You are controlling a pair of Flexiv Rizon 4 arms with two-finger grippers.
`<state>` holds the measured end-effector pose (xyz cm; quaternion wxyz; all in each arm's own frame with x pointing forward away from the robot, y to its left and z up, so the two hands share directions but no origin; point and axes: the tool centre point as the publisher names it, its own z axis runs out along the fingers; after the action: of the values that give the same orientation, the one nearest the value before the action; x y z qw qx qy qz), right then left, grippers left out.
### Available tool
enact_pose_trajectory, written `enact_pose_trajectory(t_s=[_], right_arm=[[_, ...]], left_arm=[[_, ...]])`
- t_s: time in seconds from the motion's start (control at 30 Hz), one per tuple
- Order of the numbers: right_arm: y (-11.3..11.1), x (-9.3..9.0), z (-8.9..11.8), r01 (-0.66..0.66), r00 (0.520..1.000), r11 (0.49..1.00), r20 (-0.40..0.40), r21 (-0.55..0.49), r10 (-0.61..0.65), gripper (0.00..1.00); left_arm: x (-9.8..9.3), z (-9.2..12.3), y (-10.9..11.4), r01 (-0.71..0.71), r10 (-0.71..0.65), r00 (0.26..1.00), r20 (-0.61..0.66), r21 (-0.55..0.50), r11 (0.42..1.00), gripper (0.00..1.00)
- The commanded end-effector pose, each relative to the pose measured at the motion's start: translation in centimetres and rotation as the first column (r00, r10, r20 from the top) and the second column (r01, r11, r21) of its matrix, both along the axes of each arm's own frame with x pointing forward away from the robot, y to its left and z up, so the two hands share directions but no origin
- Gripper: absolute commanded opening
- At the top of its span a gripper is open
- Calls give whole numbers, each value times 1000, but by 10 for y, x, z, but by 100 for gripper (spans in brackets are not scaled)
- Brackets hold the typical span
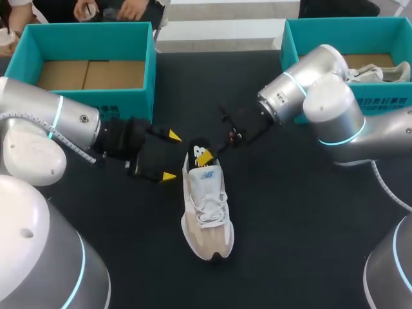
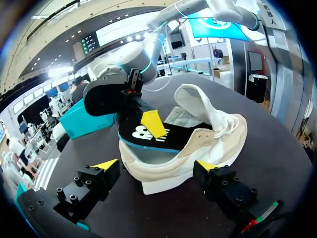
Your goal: Take the shoe out of the shoebox, open the shoe tongue, remove and reinsert the insole, then place the shoe into the shoebox
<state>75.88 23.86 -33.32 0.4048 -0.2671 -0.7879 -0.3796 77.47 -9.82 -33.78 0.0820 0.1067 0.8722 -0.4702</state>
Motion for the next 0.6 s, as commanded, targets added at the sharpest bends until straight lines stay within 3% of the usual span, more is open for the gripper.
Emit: enact_pose_trajectory(t_s=[0.03, 0.4, 0.6], right_arm=[[3, -2, -7, -5, 1000, 1000, -24, -5, 5, 0], [6, -40, -19, 17, 992, 999, -124, -29, -21, 0], [5, -40, -17, 29, 992, 999, -120, -40, -33, 0]], left_arm=[[0, 0, -2, -2, 2, 1000, 0, 6, 1000, 100], [0, 0, -2, -2, 2, 1000, 0, 6, 1000, 100], [0, 0, -2, -2, 2, 1000, 0, 6, 1000, 100]])
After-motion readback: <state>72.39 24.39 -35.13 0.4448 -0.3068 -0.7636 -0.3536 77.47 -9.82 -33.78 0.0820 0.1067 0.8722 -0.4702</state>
